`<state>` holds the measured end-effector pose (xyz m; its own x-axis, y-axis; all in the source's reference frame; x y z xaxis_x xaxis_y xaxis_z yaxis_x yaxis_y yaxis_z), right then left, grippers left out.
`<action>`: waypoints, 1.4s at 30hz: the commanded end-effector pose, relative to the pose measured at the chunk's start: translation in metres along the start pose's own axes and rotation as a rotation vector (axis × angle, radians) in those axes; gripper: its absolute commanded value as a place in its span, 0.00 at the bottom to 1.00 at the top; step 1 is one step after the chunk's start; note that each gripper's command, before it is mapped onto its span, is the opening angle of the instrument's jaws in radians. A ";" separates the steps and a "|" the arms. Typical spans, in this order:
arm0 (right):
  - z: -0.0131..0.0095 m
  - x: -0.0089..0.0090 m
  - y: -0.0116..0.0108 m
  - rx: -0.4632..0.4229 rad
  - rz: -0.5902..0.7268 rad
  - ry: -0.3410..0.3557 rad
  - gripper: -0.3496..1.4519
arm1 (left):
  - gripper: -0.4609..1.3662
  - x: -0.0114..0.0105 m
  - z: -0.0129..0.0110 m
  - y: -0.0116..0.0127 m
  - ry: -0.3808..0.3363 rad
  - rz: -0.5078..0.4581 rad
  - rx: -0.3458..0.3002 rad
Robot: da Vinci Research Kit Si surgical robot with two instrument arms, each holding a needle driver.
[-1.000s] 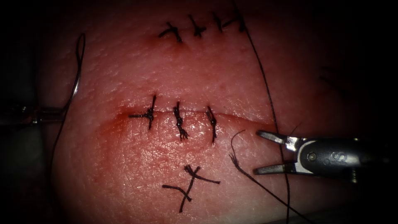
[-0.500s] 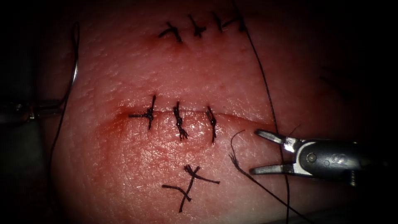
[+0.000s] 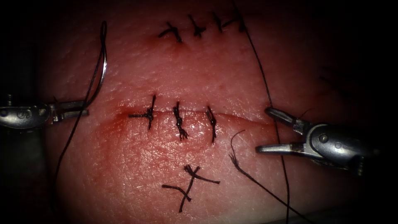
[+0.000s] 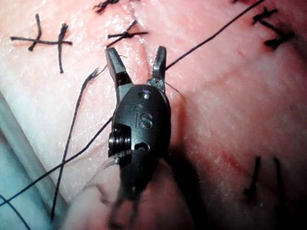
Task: Wound Closure
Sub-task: Pass needle to right grasper
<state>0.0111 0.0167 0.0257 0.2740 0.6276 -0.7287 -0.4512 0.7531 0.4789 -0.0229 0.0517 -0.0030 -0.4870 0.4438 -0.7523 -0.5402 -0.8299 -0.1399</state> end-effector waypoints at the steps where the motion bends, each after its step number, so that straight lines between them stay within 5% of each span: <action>1: 0.0003 0.0000 -0.0001 0.005 0.019 0.001 0.86 | 0.06 0.0004 0.0002 0.0002 0.015 0.009 -0.008; 11: 0.0011 0.0013 -0.0001 -0.011 0.186 -0.006 0.93 | 0.06 0.0039 0.0019 0.0028 0.037 0.044 0.005; 42: 0.0047 0.0041 -0.0034 0.040 0.319 0.019 0.89 | 0.06 0.0076 0.0077 0.0057 0.045 0.143 0.060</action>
<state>0.0182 0.0176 0.0233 0.1074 0.8300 -0.5473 -0.4812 0.5251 0.7019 -0.0351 0.0530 -0.0045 -0.5332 0.3017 -0.7904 -0.5105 -0.8597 0.0162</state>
